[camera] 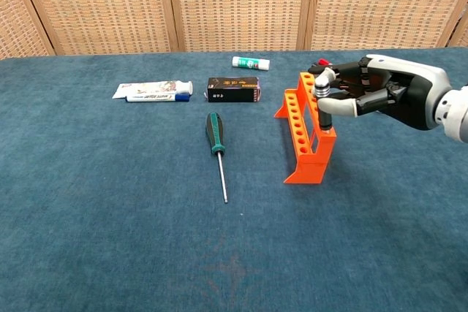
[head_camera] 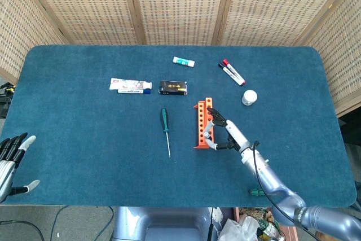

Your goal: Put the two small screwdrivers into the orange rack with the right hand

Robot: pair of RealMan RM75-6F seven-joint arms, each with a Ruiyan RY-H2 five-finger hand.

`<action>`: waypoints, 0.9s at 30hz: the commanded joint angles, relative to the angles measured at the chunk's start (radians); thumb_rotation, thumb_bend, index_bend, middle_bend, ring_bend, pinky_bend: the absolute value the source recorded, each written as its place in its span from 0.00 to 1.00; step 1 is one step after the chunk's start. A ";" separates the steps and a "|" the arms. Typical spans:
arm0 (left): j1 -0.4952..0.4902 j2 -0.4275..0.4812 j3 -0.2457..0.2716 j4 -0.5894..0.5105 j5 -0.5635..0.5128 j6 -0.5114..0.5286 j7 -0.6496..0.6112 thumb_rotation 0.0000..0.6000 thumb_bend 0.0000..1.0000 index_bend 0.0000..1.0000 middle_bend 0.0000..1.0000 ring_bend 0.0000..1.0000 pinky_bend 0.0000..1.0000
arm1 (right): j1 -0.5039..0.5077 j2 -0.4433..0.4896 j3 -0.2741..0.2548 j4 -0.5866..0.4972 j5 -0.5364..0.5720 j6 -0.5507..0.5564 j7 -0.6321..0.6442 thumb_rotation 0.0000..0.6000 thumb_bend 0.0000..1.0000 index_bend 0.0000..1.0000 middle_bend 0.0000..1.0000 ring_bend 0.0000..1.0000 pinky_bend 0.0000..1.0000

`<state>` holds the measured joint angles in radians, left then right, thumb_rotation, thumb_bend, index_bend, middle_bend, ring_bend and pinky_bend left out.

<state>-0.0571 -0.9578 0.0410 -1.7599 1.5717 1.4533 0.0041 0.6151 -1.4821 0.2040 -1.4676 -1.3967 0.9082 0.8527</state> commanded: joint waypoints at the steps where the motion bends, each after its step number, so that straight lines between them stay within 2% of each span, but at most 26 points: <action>1: 0.001 0.001 0.000 0.000 0.000 0.001 -0.001 1.00 0.00 0.00 0.00 0.00 0.00 | 0.000 0.003 -0.002 0.002 -0.006 0.001 0.033 1.00 0.37 0.51 0.02 0.00 0.05; 10: 0.001 0.002 0.000 0.001 0.001 0.003 -0.005 1.00 0.00 0.00 0.00 0.00 0.00 | 0.005 -0.006 -0.028 0.060 -0.061 0.010 0.155 1.00 0.37 0.51 0.02 0.00 0.05; 19: 0.002 0.002 0.000 0.000 0.001 0.005 -0.005 1.00 0.00 0.00 0.00 0.00 0.00 | 0.012 -0.025 -0.051 0.111 -0.111 0.041 0.220 1.00 0.37 0.51 0.02 0.00 0.05; 21: 0.002 0.002 0.000 0.000 0.001 0.004 -0.004 1.00 0.00 0.00 0.00 0.00 0.00 | 0.013 -0.029 -0.060 0.125 -0.128 0.055 0.233 1.00 0.36 0.48 0.02 0.00 0.05; 27: 0.001 0.000 0.000 0.000 -0.001 0.001 0.001 1.00 0.00 0.00 0.00 0.00 0.00 | 0.022 -0.035 -0.089 0.155 -0.173 0.085 0.271 1.00 0.36 0.26 0.02 0.00 0.06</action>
<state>-0.0565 -0.9577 0.0413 -1.7596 1.5711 1.4546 0.0051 0.6347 -1.5153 0.1198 -1.3176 -1.5647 0.9882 1.1190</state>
